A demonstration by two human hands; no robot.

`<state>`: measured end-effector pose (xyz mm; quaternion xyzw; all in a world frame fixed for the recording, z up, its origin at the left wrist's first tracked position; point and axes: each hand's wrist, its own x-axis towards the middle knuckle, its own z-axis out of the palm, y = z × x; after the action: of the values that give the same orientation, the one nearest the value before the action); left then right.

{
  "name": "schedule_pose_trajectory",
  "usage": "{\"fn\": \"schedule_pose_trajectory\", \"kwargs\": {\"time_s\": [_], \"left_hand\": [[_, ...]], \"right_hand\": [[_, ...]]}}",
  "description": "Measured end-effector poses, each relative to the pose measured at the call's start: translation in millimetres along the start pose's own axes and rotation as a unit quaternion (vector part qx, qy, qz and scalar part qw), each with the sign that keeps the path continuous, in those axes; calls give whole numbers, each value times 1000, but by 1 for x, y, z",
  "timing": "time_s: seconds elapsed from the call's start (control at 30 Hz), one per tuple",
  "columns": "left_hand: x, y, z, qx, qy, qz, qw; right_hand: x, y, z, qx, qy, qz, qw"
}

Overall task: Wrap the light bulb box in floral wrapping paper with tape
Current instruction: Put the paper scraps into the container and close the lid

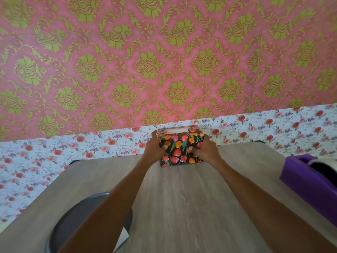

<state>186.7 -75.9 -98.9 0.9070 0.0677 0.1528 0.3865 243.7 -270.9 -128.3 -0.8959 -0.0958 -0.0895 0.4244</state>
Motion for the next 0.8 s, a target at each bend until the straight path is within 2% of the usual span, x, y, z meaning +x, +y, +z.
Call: {"fn": "schedule_pose_trajectory", "kwargs": {"time_s": [0.07,0.13,0.2,0.23,0.37,0.5,0.63,0.73,0.8], "left_hand": [[-7,6,-5,6,1,-12,1000],[-20,8,-12,24,12,-7,1000],[-36,5,-22,67,23,15,997],[-47,2,-30,80,28,31,996],[-97,-6,-70,122,-27,58,990],[-162,-42,-113,212,-110,11,971],[-204,-75,-137,255,-140,-59,955],[-218,-83,-145,256,-142,-48,955],[-223,-83,-148,256,-155,-37,953]], "right_hand": [[-6,-4,-2,-26,-3,31,999],[-19,-8,-4,-54,56,43,996],[-41,-17,-9,-54,109,9,993],[-55,-24,-10,-33,104,-23,994],[-106,-49,-1,30,-55,-171,983],[-159,-75,36,-37,-167,-281,944],[-187,-99,66,-164,-222,-354,894],[-194,-111,78,-214,-223,-412,857],[-193,-115,83,-232,-224,-428,844]]}}
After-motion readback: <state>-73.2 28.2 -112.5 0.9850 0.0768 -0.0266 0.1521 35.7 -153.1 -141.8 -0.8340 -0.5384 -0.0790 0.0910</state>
